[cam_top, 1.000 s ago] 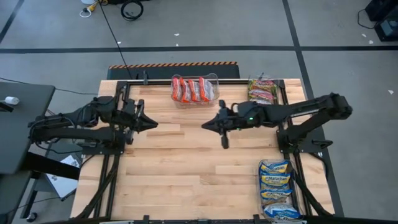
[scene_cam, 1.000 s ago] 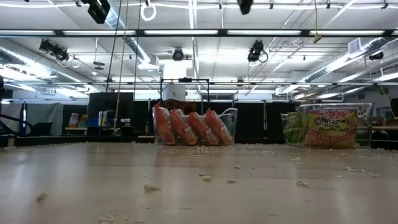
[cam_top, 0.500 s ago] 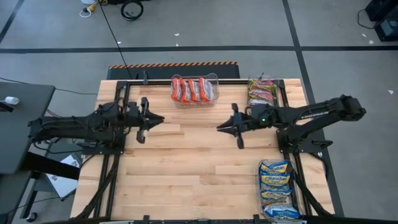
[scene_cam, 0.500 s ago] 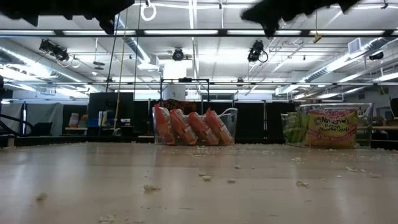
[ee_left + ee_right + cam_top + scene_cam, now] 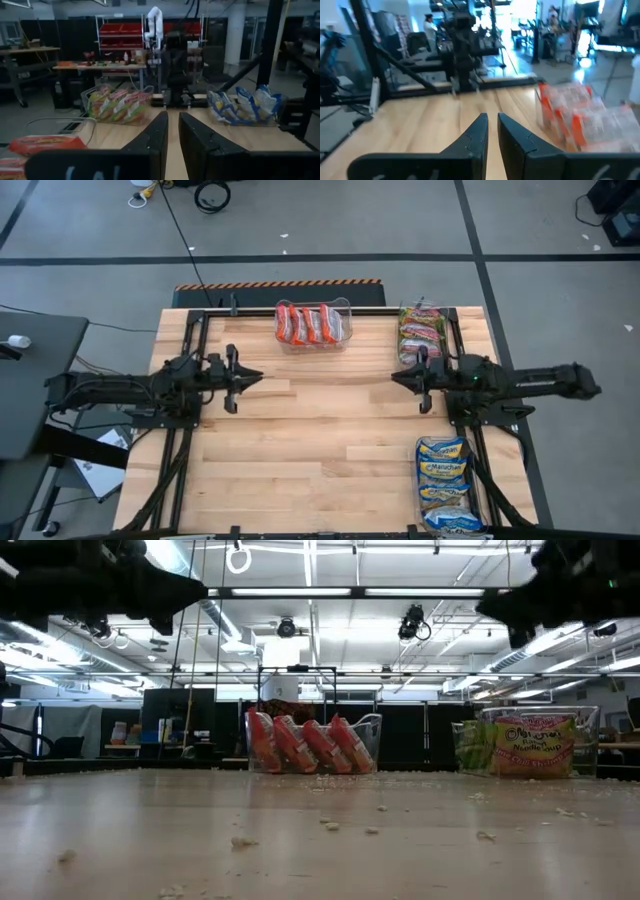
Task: Sort Maruchan noodles
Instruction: Return to Home Position
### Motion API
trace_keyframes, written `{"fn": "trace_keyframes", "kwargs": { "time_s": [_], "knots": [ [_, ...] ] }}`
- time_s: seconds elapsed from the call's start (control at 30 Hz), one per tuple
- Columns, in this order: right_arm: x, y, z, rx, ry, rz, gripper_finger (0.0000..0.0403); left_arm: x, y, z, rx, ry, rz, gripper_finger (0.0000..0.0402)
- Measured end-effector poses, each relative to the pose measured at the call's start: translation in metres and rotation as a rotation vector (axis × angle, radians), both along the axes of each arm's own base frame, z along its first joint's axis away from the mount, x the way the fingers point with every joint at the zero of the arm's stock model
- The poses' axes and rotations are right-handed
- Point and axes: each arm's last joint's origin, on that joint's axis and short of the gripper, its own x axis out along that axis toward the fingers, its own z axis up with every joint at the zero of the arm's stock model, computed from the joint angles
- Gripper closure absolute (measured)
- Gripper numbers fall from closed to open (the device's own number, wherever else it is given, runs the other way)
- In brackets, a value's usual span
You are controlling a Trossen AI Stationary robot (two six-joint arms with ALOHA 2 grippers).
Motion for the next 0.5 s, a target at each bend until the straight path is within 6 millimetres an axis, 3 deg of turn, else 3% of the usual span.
{"fn": "trace_keyframes", "kwargs": {
  "time_s": [0.1,0.37,0.5],
  "knots": [
    [-0.011,-0.004,-0.021,0.04,-0.007,-0.026,0.0354,-0.005,0.0,-0.007,-0.019,-0.011,0.0,0.0349],
    [-0.029,-0.003,-0.034,0.048,-0.059,-0.026,0.0353,-0.021,-0.002,-0.006,0.028,-0.023,0.015,0.0349],
    [-0.028,-0.002,-0.042,0.038,-0.078,-0.015,0.0353,-0.029,-0.004,-0.008,0.034,-0.004,-0.002,0.0349]
  ]
}}
